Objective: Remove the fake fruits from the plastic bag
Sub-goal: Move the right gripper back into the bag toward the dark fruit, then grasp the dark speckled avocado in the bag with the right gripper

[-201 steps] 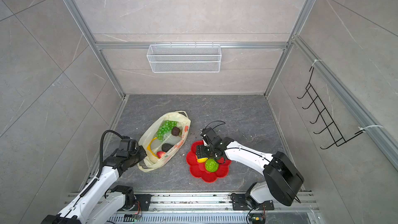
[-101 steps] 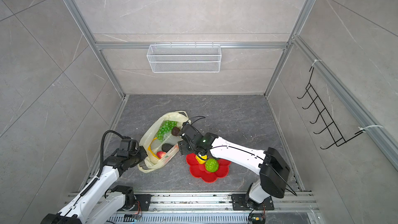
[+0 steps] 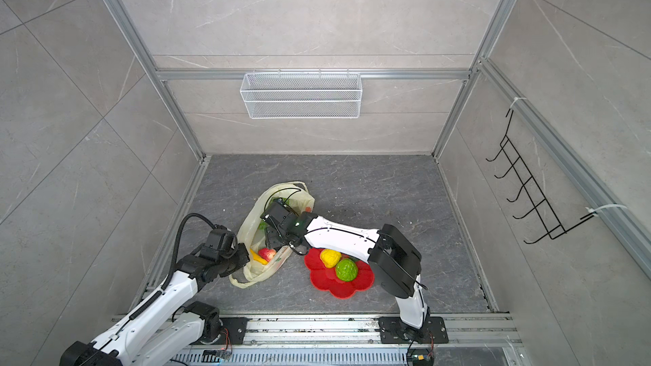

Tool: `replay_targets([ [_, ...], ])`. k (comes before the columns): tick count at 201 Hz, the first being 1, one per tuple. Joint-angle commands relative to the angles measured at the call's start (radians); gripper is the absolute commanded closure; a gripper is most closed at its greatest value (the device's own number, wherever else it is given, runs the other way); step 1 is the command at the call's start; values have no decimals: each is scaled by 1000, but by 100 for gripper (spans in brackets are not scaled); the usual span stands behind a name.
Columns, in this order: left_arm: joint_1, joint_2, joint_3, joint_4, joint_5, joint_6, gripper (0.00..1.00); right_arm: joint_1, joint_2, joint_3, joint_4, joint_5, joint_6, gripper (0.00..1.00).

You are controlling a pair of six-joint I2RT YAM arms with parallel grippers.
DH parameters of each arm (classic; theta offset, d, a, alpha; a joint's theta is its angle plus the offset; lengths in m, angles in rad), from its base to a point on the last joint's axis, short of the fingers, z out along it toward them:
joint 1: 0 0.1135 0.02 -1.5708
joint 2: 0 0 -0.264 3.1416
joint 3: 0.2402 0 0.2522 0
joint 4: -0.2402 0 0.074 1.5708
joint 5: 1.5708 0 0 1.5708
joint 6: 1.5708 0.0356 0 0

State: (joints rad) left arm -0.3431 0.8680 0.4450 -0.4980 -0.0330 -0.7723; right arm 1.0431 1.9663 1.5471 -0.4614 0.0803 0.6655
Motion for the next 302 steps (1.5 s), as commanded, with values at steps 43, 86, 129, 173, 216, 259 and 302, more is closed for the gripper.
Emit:
replay_targets([
  [43, -14, -8, -14, -19, -25, -25, 100, 2, 92, 51, 23, -11, 69, 26],
  [86, -15, -6, -18, -13, -24, -27, 100, -8, 161, 123, -62, -6, 8, 26],
  [129, -15, -8, -20, -10, -26, -28, 100, -21, 192, 143, -94, 34, -10, 26],
  [173, -14, 2, -15, -6, -26, -25, 100, -27, 231, 164, -102, 5, -30, 26],
  [216, -15, 11, -16, 1, -26, -25, 100, -26, 261, 189, -105, -18, -36, 23],
  [259, -14, 12, -10, -5, -28, -20, 100, -26, 267, 193, -102, -31, -37, 28],
  [302, -15, 16, -6, -3, -30, -18, 100, -27, 247, 182, -93, -26, -37, 35],
])
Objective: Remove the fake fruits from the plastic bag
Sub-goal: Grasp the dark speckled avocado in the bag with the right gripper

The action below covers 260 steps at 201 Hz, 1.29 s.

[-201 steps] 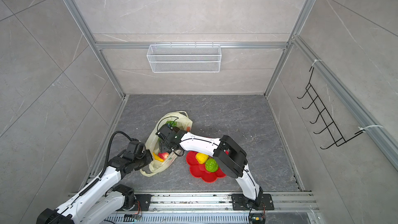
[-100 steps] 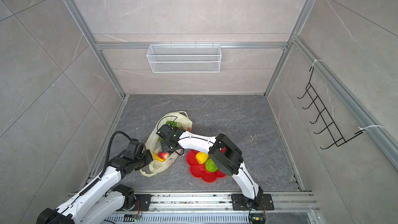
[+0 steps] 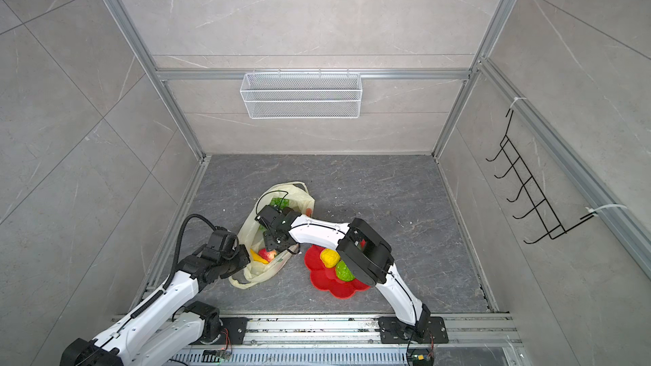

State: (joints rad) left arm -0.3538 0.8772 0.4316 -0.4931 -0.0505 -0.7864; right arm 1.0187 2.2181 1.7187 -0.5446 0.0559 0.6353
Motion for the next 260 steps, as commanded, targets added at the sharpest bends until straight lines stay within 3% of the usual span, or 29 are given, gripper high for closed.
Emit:
replay_targets([
  [1, -5, 7, 7, -8, -12, -4, 100, -2, -4, 10, -9, 0, -8, 35],
  [118, -4, -1, 17, -7, -22, 26, 100, -3, -97, 7, 3, 59, -37, 42],
  [151, -4, -4, 19, -9, -18, 27, 100, -3, -83, 13, -1, 55, -36, 44],
  [210, -4, -24, 13, -18, -20, 27, 100, -4, -14, 32, -34, 67, -36, 38],
  [260, -4, -18, 15, -17, -23, 24, 100, -4, 16, 48, -35, 46, -38, 41],
])
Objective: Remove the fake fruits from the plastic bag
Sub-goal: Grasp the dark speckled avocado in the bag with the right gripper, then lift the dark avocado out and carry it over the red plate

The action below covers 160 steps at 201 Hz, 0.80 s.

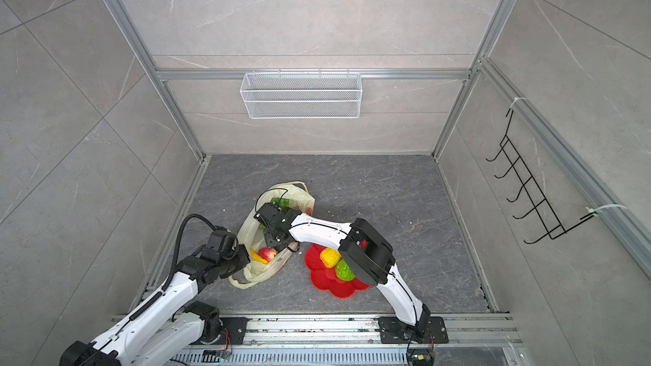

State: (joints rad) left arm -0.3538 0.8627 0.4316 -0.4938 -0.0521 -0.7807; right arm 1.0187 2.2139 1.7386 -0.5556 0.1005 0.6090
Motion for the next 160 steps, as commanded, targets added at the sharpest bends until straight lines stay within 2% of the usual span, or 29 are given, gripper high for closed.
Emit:
replay_targets([
  [1, -4, -4, 15, -17, -21, 19, 100, -3, 19, 28, -24, 1, -12, 41],
  [43, -4, 0, 18, -16, -24, 20, 100, -3, -24, 18, -18, 10, -15, 57],
  [93, -4, 20, 37, -15, -33, 45, 100, -3, -148, -28, -2, 30, -23, 57],
  [160, -4, 41, 102, -36, -86, 145, 100, -3, -355, -153, 7, 59, -34, 58],
])
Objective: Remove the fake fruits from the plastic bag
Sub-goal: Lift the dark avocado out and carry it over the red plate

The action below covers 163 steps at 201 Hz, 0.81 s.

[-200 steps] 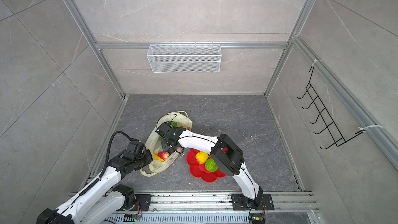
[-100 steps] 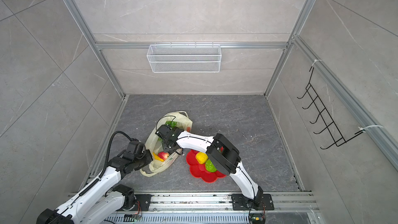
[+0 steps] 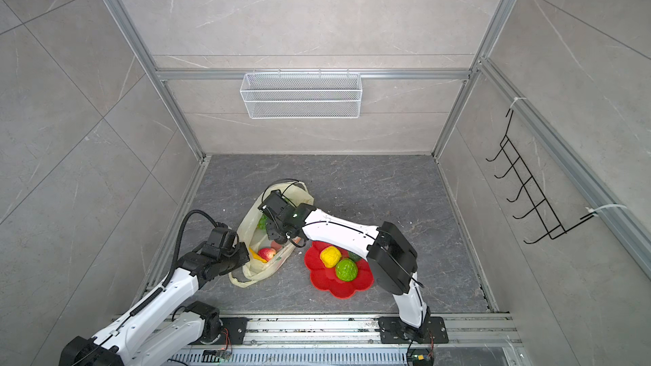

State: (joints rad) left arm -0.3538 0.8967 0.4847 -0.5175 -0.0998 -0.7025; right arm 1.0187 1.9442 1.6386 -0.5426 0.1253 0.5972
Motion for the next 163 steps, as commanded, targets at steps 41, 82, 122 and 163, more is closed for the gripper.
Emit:
replay_targets([
  [41, -4, 34, 49, 38, -53, 97, 100, -4, -248, -191, -40, 68, -21, 58],
  [82, -4, 38, 44, 43, -46, 97, 100, -4, -397, -358, -87, 103, 8, 58],
  [122, -4, 27, 38, 45, -50, 95, 100, 13, -500, -511, -102, 106, 20, 58],
  [163, -4, 36, 41, 45, -54, 92, 100, 53, -544, -599, -111, 105, 23, 58],
])
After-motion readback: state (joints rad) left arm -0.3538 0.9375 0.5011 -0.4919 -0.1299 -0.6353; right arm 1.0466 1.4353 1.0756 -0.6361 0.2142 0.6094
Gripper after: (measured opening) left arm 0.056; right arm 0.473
